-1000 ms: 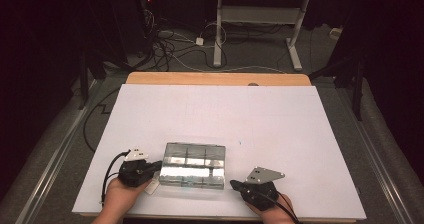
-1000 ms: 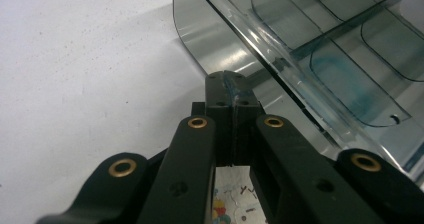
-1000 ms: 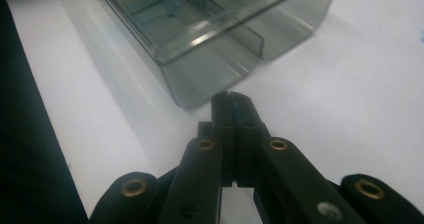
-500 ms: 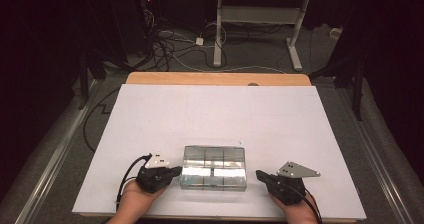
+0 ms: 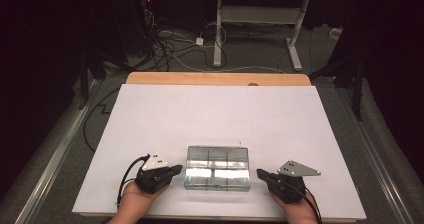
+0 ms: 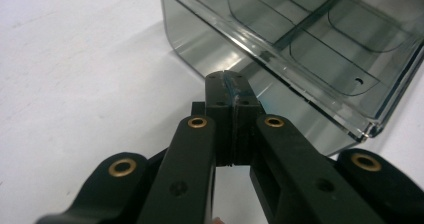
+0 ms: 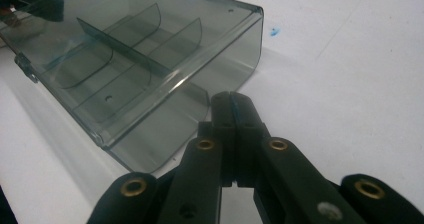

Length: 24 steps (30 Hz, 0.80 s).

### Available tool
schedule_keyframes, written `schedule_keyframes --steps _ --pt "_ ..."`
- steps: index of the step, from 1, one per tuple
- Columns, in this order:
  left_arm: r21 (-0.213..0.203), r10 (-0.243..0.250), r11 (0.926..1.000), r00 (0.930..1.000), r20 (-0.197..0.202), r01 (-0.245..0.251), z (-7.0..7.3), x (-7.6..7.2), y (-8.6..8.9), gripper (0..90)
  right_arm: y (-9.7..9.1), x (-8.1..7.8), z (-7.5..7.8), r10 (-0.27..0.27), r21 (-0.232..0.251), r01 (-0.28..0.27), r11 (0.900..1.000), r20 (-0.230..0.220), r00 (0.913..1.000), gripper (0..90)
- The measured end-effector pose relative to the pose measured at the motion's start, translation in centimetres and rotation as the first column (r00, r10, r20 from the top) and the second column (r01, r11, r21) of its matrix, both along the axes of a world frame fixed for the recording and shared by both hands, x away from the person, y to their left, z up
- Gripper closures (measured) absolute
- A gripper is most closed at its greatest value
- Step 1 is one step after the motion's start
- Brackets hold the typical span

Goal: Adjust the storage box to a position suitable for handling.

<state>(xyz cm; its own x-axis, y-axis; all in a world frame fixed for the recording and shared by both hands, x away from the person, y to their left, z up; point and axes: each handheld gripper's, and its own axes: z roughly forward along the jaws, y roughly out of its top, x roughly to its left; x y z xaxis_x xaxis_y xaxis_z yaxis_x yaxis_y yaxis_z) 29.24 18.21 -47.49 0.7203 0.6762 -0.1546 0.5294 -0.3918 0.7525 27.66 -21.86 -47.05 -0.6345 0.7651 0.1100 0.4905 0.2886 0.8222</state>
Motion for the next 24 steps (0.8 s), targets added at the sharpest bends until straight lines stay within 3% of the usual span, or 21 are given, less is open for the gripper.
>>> schedule_keyframes --steps 6,16,24 --pt "-0.05 0.01 0.9987 0.9999 -0.012 -0.011 0.1 -0.4 1.9 87.5 0.4 0.0 0.8 -0.016 0.009 0.016 0.9998 0.021 0.9997 90.0" --pt "-0.091 -0.007 0.9958 0.9996 -0.029 0.004 -0.2 -0.3 2.9 86.5 0.9 0.3 1.9 0.0 0.03 -0.001 0.9996 0.051 0.9987 90.0" --pt "-0.057 -0.036 0.9977 0.9991 0.022 0.037 0.3 -0.7 2.5 86.8 1.9 -0.2 2.7 0.035 0.05 -0.039 0.998 0.086 0.9957 90.0"
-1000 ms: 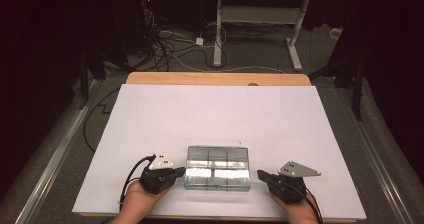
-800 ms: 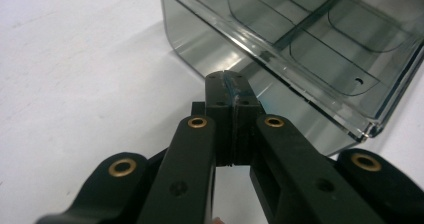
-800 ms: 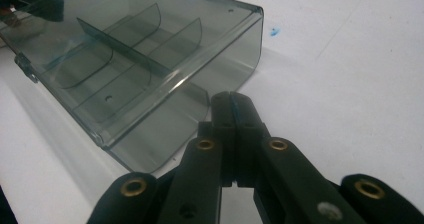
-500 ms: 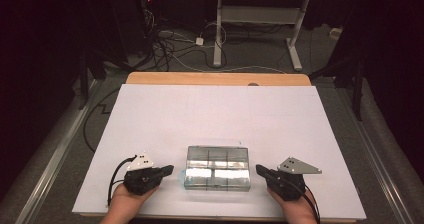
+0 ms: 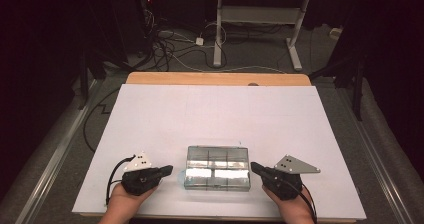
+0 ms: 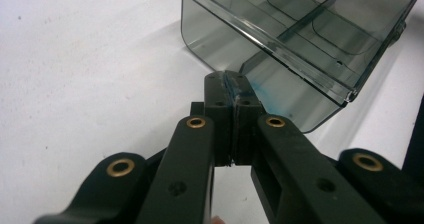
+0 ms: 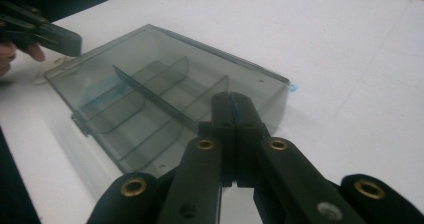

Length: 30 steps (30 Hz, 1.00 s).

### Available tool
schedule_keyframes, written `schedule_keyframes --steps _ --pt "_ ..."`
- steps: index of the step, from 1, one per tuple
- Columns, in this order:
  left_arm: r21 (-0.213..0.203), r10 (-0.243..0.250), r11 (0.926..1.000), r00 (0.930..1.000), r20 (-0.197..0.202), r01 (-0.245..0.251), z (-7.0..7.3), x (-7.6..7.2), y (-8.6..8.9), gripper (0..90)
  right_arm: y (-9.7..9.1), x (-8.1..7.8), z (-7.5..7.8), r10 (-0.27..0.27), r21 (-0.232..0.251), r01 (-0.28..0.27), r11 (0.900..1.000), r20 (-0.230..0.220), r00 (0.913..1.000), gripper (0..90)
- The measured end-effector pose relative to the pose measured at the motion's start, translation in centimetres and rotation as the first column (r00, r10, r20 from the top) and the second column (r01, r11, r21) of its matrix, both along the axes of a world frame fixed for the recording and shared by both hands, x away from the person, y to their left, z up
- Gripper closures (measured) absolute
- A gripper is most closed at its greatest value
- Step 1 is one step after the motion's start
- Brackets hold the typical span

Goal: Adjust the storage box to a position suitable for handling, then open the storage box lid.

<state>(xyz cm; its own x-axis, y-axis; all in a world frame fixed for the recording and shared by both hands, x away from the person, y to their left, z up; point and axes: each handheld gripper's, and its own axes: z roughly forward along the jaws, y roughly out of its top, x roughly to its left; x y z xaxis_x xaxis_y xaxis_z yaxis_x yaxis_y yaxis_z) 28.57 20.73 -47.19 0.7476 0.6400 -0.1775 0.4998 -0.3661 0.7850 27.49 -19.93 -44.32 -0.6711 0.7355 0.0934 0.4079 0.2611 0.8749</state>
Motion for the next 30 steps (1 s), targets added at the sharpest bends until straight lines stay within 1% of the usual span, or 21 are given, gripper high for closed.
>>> schedule_keyframes --steps 2,3,5,9,11,12,13,14,15,16,18,19,20,23,24,25,29,30 --pt "-0.003 -0.007 1.0 1.0 -0.005 0.007 0.0 0.0 -0.2 86.8 0.4 -0.2 0.2 0.01 0.006 -0.01 0.9999 0.007 0.9999 90.0" --pt "-0.002 -0.005 1.0 1.0 -0.004 0.005 0.0 0.1 -0.2 86.8 0.8 -0.4 0.4 0.021 0.004 -0.021 0.9998 0.017 0.9996 90.0" --pt "-0.011 -0.001 0.9999 1.0 -0.006 0.001 0.0 0.1 -0.2 86.8 1.0 -0.4 0.4 0.027 0.004 -0.027 0.9996 0.021 0.9994 90.0" --pt "-0.001 -0.015 0.9999 0.9999 -0.007 0.015 -0.2 0.3 -0.3 87.4 1.7 -0.8 0.6 0.044 0.008 -0.044 0.999 0.026 0.9987 90.0" --pt "-0.002 -0.019 0.9998 0.9998 -0.009 0.019 -0.2 0.3 -0.3 87.5 2.1 -1.0 0.7 0.06 0.008 -0.06 0.9982 0.028 0.9978 90.0" --pt "-0.004 -0.018 0.9998 0.9998 -0.008 0.018 -0.1 0.3 -0.3 87.5 2.6 -1.3 0.6 0.078 0.007 -0.079 0.9969 0.026 0.9966 90.0" --pt "-0.008 -0.017 0.9998 0.9998 -0.006 0.017 -0.1 0.2 -0.2 87.5 2.6 -1.3 0.6 0.078 0.007 -0.079 0.9969 0.026 0.9966 90.0" --pt "-0.012 -0.016 0.9998 0.9998 -0.006 0.016 0.0 0.2 -0.2 87.5 2.9 -1.4 0.6 0.09 0.003 -0.09 0.9959 0.024 0.9956 90.0" --pt "-0.014 -0.018 0.9997 0.9998 -0.004 0.018 0.2 0.2 -0.1 87.6 3.5 -1.6 0.6 0.117 -0.009 -0.117 0.9931 0.022 0.9929 90.0" --pt "-0.014 -0.019 0.9997 0.9998 0.002 0.019 0.3 0.1 -0.2 87.6 3.5 -1.6 0.6 0.117 -0.009 -0.117 0.9931 0.022 0.9929 90.0" --pt "-0.009 -0.02 0.9998 0.9997 0.011 0.02 0.5 0.0 -0.2 87.6 4.0 -1.9 0.6 0.14 -0.009 -0.14 0.9901 0.023 0.9899 90.0" --pt "-0.014 -0.018 0.9997 0.9998 0.011 0.018 0.5 0.0 -0.2 87.6 4.6 -2.2 0.5 0.163 -0.008 -0.163 0.9867 0.022 0.9864 90.0" --pt "-0.02 -0.016 0.9997 0.9998 0.008 0.016 0.5 0.0 -0.2 87.6 4.6 -2.2 0.5 0.163 -0.008 -0.163 0.9867 0.022 0.9864 90.0" --pt "-0.024 -0.028 0.9993 0.9996 0.001 0.028 0.5 0.0 -0.5 87.6 5.4 -2.5 0.3 0.194 -0.008 -0.194 0.9811 0.018 0.9809 90.0" --pt "-0.022 -0.034 0.9992 0.9994 0.002 0.034 0.5 0.0 -0.6 87.6 5.9 -2.7 0.0 0.215 -0.011 -0.215 0.9766 0.011 0.9766 90.0" --pt "-0.019 -0.038 0.9991 0.9993 0.004 0.038 0.5 0.0 -0.7 87.6 5.9 -2.7 0.0 0.215 -0.011 -0.215 0.9766 0.011 0.9766 90.0" --pt "-0.016 -0.043 0.9989 0.999 0.006 0.043 0.5 0.1 -0.9 87.6 7.0 -3.0 -0.7 0.248 -0.027 -0.249 0.9682 -0.013 0.9686 90.0" --pt "-0.017 -0.044 0.9989 0.999 0.006 0.044 0.5 0.1 -1.0 87.6 7.0 -3.0 -0.7 0.248 -0.027 -0.249 0.9682 -0.013 0.9686 90.0"
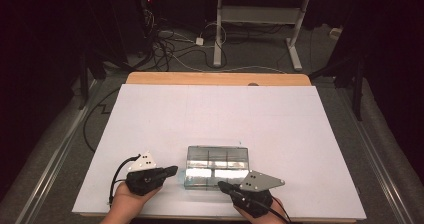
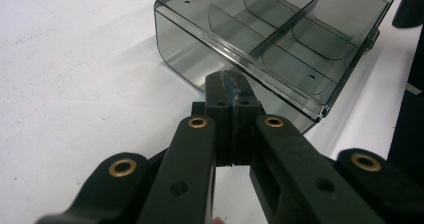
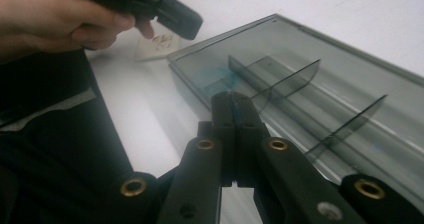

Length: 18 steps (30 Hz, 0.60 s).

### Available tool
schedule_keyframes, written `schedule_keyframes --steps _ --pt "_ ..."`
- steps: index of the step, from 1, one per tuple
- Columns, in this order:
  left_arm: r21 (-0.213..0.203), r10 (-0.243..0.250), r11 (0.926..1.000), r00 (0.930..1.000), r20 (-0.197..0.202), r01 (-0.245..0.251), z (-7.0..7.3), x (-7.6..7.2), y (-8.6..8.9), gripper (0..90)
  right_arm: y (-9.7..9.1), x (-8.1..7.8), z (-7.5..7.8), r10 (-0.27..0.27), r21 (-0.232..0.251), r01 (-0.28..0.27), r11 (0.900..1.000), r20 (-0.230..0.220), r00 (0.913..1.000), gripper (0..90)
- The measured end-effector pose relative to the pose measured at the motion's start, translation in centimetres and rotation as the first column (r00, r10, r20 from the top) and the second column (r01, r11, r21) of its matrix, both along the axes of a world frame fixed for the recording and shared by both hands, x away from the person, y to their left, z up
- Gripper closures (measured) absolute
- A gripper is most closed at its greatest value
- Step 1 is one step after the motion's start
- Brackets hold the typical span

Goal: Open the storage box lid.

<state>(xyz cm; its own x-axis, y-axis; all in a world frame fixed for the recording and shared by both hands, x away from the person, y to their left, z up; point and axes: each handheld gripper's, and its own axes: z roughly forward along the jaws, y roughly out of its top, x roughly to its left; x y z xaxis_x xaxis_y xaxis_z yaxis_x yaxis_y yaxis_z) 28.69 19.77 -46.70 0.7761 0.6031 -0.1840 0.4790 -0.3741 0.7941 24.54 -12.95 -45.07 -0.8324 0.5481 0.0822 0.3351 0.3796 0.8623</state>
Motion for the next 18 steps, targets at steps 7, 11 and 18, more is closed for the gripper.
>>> schedule_keyframes --steps 7,11,18 --pt "-0.001 -0.008 1.0 0.9999 -0.01 0.008 -0.1 0.2 0.0 87.6 0.8 0.0 -1.2 0.043 -0.026 -0.044 0.9987 -0.035 0.9985 90.0" --pt "0.014 -0.031 0.9994 0.9991 -0.029 0.032 -0.3 0.2 -0.4 87.5 1.2 -0.2 -1.7 0.059 -0.04 -0.061 0.9973 -0.051 0.9969 90.0" --pt "0.064 -0.08 0.9943 0.9947 -0.064 0.084 -1.0 -0.4 -1.7 87.5 1.6 -0.1 -2.8 0.062 -0.073 -0.069 0.9949 -0.106 0.9924 90.0"
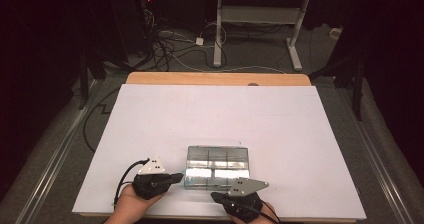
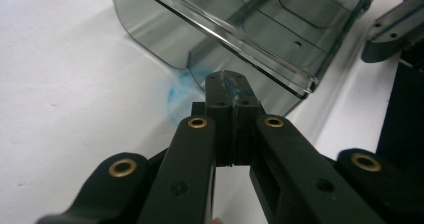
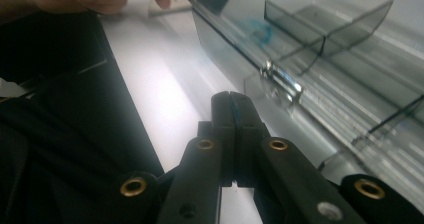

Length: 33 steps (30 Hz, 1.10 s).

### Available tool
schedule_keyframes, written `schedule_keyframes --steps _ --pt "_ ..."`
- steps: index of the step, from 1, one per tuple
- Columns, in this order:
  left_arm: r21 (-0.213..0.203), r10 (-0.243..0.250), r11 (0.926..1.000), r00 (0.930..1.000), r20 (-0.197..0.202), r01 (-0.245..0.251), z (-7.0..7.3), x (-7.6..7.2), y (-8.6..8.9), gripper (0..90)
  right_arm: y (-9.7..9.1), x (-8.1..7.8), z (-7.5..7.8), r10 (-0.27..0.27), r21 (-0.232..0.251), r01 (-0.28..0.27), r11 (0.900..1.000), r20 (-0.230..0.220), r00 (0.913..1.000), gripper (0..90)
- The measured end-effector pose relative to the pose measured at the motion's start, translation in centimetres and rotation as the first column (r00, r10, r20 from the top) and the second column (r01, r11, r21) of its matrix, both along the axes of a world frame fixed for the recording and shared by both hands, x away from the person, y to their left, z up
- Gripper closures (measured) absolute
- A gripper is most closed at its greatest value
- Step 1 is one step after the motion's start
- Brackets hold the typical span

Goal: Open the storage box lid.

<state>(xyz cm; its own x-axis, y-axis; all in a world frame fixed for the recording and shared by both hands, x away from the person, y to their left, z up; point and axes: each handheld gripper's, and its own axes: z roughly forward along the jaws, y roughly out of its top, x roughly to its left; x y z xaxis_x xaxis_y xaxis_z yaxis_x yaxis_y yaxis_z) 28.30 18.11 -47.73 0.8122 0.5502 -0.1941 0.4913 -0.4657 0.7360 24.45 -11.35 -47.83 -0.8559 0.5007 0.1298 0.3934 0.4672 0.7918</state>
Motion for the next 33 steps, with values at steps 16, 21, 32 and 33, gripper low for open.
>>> schedule_keyframes --steps 16,21,32,33 --pt "0.03 -0.033 0.999 0.9993 -0.016 0.033 -0.38 -0.26 -0.38 87.5 -0.51 0.66 -1.07 -0.052 -0.028 0.051 0.9983 -0.04 0.9978 90.0" --pt "0.029 -0.021 0.9994 0.9997 -0.011 0.021 -0.38 -0.14 -0.36 87.5 -0.56 0.67 -1.04 -0.055 -0.014 0.054 0.9984 -0.039 0.9977 90.0" --pt "-0.011 -0.003 0.9999 0.9998 -0.018 0.003 -0.25 0.07 0.06 87.4 -0.72 0.73 -0.81 -0.052 0.015 0.053 0.9985 -0.033 0.9981 90.0" --pt "-0.011 -0.005 0.9999 0.9998 -0.018 0.004 -0.26 0.07 0.05 87.4 -0.73 0.73 -0.8 -0.053 0.018 0.054 0.9984 -0.033 0.998 90.0"
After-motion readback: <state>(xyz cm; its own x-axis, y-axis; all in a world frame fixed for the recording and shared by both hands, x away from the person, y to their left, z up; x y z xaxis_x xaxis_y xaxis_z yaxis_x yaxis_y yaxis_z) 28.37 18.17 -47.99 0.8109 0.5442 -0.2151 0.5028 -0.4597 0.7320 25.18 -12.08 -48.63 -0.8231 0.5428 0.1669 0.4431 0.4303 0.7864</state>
